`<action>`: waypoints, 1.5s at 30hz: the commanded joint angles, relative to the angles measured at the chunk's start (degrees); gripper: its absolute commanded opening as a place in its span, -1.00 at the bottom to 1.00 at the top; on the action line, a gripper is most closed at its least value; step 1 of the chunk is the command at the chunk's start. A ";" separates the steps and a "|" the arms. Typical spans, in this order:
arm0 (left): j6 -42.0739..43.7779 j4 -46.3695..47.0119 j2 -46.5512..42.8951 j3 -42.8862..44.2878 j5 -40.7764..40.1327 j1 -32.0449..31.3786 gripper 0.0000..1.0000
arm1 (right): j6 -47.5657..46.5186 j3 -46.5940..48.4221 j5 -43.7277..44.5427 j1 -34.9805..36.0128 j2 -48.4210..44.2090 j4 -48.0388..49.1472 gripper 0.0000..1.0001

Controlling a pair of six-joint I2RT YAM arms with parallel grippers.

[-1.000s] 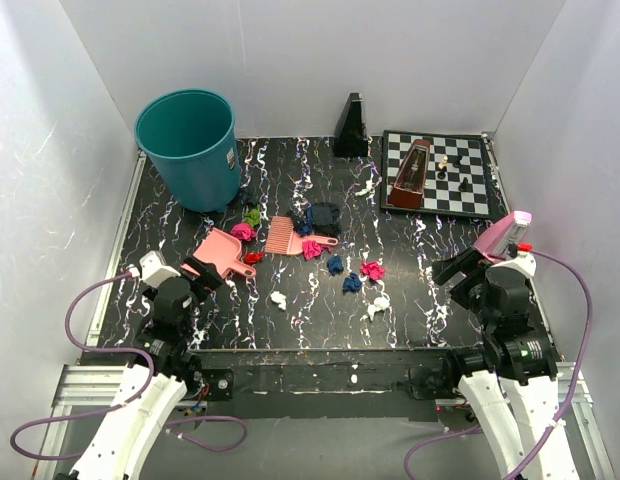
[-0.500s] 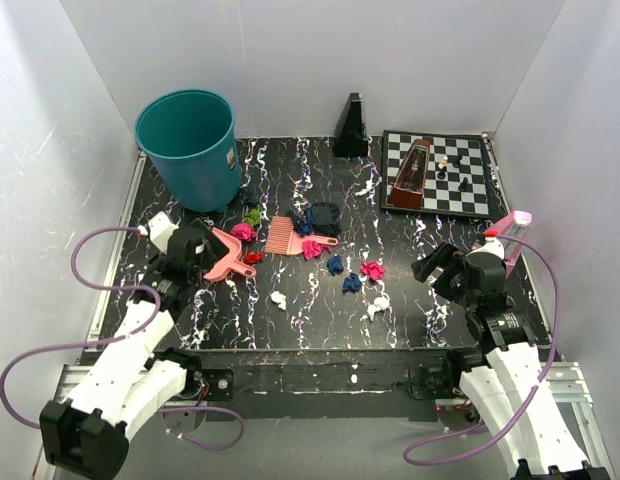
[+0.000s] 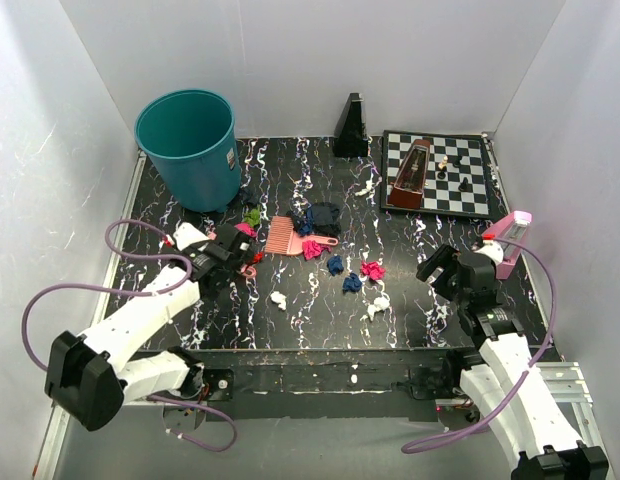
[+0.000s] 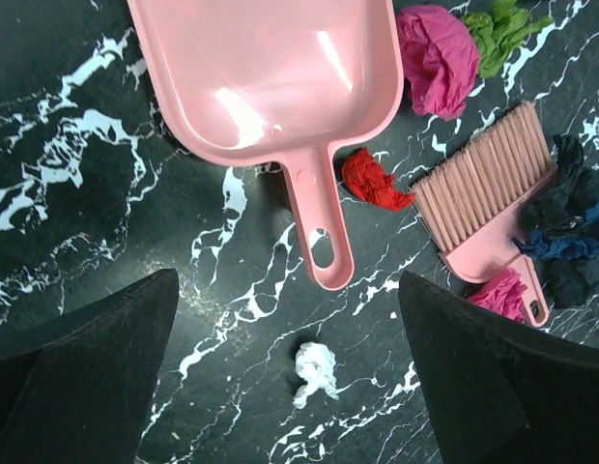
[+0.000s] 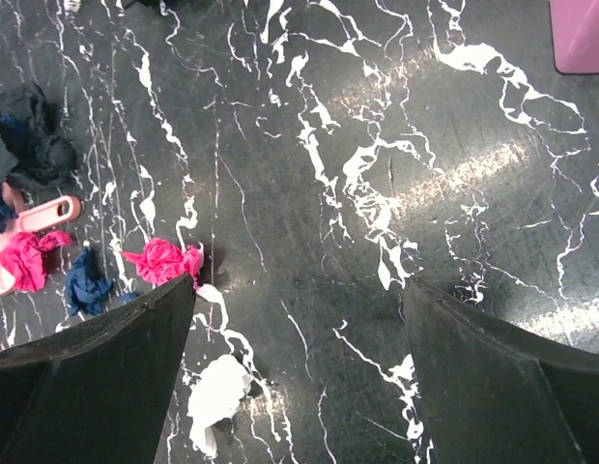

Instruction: Sweep away the paper scraps from the table

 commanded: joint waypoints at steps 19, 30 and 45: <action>-13.47 -1.39 23.08 7.84 -8.62 -5.67 0.38 | 0.24 -4.10 -0.14 -0.13 -4.23 6.55 0.82; -8.37 6.34 25.02 6.69 -9.94 -5.32 0.21 | -0.03 -4.37 -0.58 -0.22 -4.41 6.72 0.78; -1.27 5.82 17.74 3.19 -8.36 -5.32 -0.48 | -6.88 -1.31 -28.23 0.48 6.20 21.65 0.65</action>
